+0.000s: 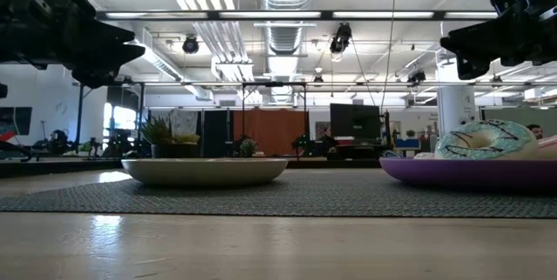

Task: Pick & Place donuts
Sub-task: Return to Home Position

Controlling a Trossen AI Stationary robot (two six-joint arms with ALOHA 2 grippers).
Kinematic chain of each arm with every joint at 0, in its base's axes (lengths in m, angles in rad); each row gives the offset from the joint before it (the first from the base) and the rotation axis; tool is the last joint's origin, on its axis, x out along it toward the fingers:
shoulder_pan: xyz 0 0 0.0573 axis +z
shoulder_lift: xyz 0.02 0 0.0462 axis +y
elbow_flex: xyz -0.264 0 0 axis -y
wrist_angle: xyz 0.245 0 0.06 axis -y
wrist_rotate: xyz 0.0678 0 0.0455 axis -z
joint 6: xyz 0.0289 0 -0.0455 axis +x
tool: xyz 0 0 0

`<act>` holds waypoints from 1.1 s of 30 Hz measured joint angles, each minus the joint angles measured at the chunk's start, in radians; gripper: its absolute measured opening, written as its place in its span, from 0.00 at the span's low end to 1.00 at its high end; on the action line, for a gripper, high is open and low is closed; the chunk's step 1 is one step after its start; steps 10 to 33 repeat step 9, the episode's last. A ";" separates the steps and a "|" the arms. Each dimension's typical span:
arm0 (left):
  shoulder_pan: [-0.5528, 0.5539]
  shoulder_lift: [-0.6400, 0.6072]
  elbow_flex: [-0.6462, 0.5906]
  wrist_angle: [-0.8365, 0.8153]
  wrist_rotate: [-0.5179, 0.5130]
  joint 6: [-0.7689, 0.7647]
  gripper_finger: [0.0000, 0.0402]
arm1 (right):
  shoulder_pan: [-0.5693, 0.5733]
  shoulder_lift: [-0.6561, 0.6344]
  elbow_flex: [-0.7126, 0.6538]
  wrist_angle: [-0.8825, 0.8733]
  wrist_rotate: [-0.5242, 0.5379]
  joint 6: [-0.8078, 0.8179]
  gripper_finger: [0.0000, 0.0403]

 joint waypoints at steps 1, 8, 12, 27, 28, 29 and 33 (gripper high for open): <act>0.000 0.000 0.000 0.000 0.000 0.000 0.33 | 0.000 0.000 0.000 0.000 0.000 -0.001 0.17; 0.000 0.000 0.000 0.000 0.000 0.000 0.33 | 0.000 0.000 0.000 0.000 0.000 -0.002 0.18; 0.000 0.000 0.000 0.000 0.000 0.000 0.33 | 0.000 0.000 0.000 0.000 0.000 -0.001 0.18; 0.000 0.000 0.000 0.000 0.000 0.000 0.33 | 0.000 0.000 0.000 0.000 0.000 -0.001 0.18; 0.000 0.000 0.000 0.000 0.000 0.000 0.33 | 0.000 0.000 0.000 0.000 0.000 -0.001 0.18; 0.000 0.000 0.000 0.000 0.000 0.000 0.33 | 0.000 0.000 0.000 0.000 0.000 -0.001 0.18; 0.000 0.000 0.000 0.000 0.000 0.000 0.33 | 0.000 0.000 0.000 0.000 0.000 -0.001 0.18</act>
